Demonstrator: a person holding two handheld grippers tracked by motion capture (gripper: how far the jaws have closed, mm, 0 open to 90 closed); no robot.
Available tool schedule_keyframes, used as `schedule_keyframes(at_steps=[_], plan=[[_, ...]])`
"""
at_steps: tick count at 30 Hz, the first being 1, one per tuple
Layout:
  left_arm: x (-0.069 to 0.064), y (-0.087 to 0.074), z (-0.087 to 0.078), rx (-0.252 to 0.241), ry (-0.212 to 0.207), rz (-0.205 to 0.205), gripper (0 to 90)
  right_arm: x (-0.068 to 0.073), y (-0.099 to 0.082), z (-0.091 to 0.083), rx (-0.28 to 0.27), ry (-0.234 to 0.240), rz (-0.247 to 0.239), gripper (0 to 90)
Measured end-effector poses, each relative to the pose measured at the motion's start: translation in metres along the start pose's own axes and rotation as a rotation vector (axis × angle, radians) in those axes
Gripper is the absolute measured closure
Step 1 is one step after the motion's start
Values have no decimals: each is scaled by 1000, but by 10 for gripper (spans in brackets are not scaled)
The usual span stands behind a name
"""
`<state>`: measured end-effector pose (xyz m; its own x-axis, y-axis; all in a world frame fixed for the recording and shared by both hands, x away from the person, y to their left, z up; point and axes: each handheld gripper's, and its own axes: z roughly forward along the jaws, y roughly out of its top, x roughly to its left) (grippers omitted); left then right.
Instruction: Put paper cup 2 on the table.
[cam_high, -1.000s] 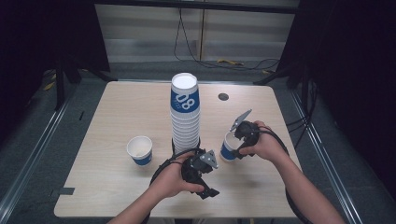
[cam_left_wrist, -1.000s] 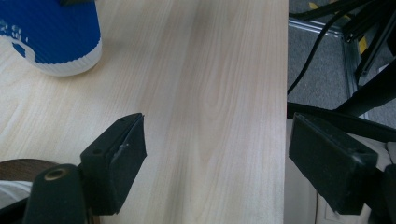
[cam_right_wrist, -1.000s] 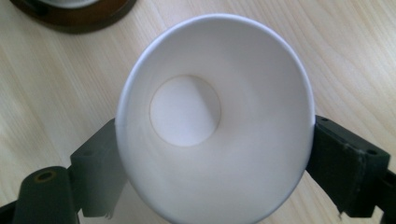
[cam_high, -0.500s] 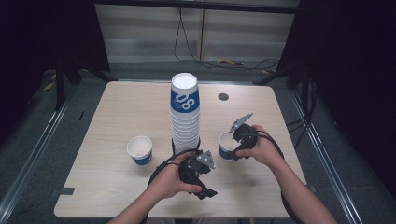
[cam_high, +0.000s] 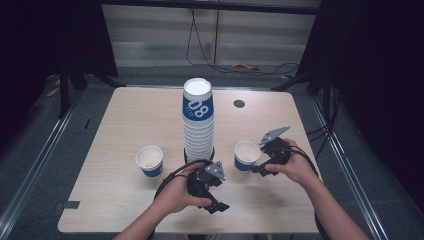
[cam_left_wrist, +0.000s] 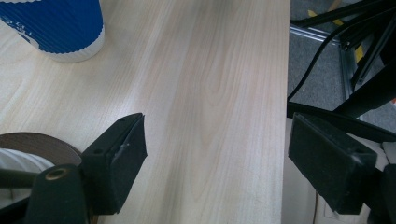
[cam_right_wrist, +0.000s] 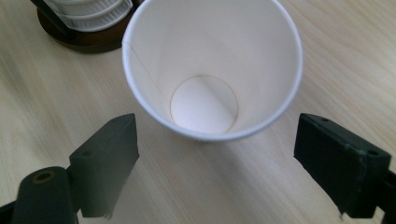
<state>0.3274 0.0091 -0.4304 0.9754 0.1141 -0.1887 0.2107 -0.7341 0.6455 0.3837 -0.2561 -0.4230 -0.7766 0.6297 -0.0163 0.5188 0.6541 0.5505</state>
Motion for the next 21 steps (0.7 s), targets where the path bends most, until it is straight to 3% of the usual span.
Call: schedule_keyframes(at_steps=[6, 21], plan=[[1, -6, -3, -7, 2, -9, 191, 1, -7, -7, 4, 11, -7, 132], [5, -30, -25, -28, 29, -46, 186, 7, -33, -17, -52, 29, 21, 132]])
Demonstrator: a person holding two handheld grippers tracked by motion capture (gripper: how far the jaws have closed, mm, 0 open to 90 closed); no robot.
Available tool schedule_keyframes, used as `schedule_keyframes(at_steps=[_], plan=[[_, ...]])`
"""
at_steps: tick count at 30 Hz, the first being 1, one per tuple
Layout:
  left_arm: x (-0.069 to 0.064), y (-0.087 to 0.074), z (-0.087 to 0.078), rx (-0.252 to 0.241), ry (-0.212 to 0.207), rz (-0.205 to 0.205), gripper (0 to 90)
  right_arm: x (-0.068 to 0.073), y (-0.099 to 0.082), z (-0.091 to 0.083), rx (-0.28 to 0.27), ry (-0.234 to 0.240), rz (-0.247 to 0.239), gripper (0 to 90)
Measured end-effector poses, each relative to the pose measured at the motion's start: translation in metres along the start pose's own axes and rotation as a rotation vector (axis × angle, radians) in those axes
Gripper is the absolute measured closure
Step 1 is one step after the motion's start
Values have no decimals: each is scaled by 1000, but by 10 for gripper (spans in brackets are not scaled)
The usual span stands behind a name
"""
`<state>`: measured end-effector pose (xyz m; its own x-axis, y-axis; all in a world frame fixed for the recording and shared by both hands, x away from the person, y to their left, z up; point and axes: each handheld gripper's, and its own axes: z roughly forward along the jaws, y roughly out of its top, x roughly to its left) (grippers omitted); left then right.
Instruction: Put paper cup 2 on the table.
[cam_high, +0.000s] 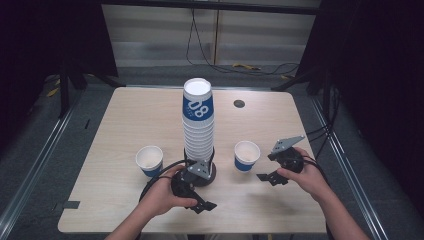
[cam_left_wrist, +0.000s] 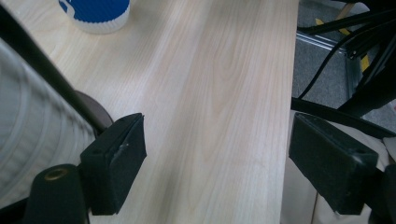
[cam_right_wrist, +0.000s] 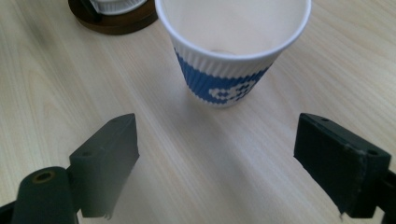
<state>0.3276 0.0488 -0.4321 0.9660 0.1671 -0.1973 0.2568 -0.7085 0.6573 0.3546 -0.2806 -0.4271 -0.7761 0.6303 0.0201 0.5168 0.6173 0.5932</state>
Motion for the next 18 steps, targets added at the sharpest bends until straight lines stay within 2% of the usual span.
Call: schedule_keyframes(at_steps=[3, 5, 7, 15, 18], plan=[[3, -6, -3, -6, 6, -17, 185, 2, -7, -1, -2, -1, 8, 132], [4, -8, -5, 7, 9, -14, 185, 2, -11, -2, -6, 2, 12, 132], [5, -12, -5, -13, 7, -22, 184, 4, -14, -2, -8, -1, 11, 133], [10, -23, -13, -17, 22, -38, 175, 9, -23, -2, -11, 0, 4, 133], [11, -28, -15, -30, 22, -50, 165, 10, -26, -2, -29, 4, 9, 133]])
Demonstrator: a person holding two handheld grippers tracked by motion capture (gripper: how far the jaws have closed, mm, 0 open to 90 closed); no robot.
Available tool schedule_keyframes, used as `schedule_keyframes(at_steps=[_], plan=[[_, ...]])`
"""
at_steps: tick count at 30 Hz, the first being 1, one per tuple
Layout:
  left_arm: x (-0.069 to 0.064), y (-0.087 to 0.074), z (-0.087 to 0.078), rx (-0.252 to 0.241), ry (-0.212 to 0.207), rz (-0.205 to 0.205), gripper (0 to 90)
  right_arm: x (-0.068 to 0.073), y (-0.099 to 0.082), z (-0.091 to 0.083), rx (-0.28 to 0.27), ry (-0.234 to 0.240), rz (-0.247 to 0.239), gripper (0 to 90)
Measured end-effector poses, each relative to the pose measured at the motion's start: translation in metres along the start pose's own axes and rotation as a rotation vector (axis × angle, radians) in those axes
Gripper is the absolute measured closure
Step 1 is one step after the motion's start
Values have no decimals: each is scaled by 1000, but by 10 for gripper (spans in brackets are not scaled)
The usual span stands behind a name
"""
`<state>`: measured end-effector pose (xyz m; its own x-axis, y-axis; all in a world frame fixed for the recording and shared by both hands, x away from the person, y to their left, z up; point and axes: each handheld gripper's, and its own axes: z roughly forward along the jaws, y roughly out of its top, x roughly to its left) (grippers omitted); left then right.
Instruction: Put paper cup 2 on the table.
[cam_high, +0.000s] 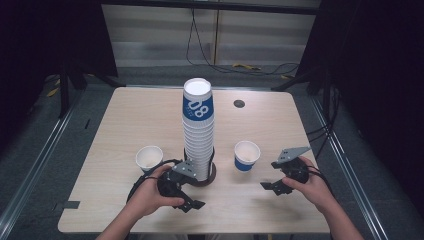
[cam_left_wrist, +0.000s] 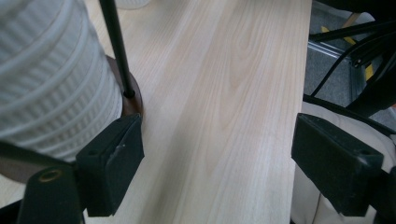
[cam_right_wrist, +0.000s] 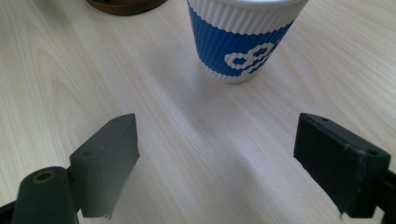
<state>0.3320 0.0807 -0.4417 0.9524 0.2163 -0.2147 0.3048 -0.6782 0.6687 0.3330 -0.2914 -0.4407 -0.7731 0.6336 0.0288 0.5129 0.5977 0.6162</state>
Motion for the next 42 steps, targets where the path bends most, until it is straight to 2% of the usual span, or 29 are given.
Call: schedule_keyframes(at_steps=[6, 9, 15, 26, 27, 31, 32, 33, 42], plan=[[3, -10, -5, -21, 5, -28, 162, 0, -8, -4, -11, -17, 8, 133], [5, -14, -8, -7, 17, -31, 162, 0, -13, -5, -14, -20, 8, 133], [7, -21, -13, -17, 31, -39, 162, -2, -21, -7, -30, -24, 19, 133], [9, -33, -20, -13, 45, -26, 162, -4, -33, -13, -51, -43, 34, 133], [9, -35, -20, -27, 45, -35, 162, -4, -34, -14, -52, -44, 36, 133], [10, -41, -23, -31, 49, -45, 162, -4, -38, -15, -56, -46, 38, 133], [11, -42, -25, -18, 50, -36, 162, -4, -39, -15, -59, -45, 37, 134], [11, -44, -26, -22, 55, -47, 162, -4, -41, -15, -56, -46, 36, 134], [15, -60, -34, -35, 67, -67, 162, -6, -51, -19, -61, -57, 55, 134]])
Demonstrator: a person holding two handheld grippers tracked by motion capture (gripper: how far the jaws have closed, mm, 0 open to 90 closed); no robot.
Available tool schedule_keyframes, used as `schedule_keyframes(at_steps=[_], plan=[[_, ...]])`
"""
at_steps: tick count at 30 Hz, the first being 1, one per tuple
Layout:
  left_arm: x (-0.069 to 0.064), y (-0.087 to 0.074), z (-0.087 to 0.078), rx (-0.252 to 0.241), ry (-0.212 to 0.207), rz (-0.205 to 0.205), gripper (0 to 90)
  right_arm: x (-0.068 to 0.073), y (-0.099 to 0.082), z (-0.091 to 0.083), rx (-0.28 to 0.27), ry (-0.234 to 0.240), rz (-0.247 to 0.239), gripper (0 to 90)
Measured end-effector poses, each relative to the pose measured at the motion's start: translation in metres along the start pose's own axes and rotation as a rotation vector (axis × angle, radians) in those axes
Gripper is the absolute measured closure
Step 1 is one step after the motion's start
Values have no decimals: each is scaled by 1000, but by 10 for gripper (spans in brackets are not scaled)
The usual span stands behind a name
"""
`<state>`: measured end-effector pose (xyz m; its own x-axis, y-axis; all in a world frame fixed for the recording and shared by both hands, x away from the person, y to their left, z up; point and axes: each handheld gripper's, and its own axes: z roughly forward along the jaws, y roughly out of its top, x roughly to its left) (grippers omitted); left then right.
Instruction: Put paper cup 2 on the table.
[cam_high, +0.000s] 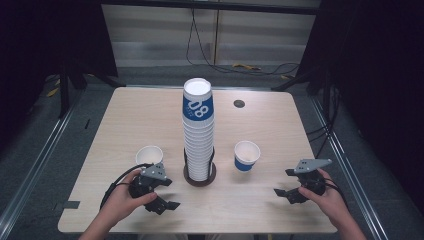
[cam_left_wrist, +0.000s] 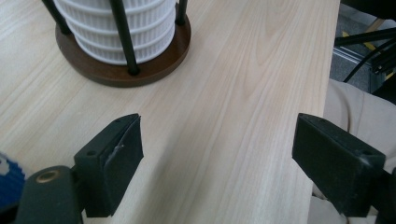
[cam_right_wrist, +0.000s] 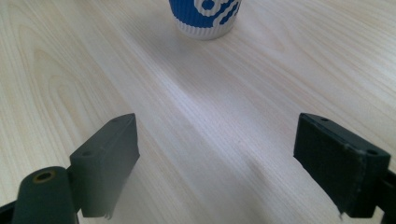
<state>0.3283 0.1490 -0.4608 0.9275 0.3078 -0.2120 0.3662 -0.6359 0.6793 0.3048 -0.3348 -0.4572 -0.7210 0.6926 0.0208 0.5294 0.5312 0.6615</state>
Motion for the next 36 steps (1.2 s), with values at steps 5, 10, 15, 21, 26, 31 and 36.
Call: schedule_keyframes(at_steps=[5, 10, 15, 21, 26, 31, 36], plan=[[2, -8, -5, -1, 8, -3, 162, -1, -6, -2, -3, -6, 7, 134], [6, -17, -9, -20, 9, -26, 162, -3, -12, -4, -8, -10, 21, 134], [10, -24, -14, -17, 22, -27, 162, -5, -18, -7, -13, -22, 27, 134], [14, -33, -18, -11, 37, -36, 162, -6, -24, -8, -14, -29, 37, 135], [17, -40, -21, -7, 44, -44, 162, -7, -28, -8, -18, -34, 48, 135], [21, -49, -27, -8, 61, -58, 164, -7, -32, -8, -17, -38, 50, 134], [25, -59, -32, -13, 66, -69, 164, -7, -37, -9, -23, -49, 55, 134]])
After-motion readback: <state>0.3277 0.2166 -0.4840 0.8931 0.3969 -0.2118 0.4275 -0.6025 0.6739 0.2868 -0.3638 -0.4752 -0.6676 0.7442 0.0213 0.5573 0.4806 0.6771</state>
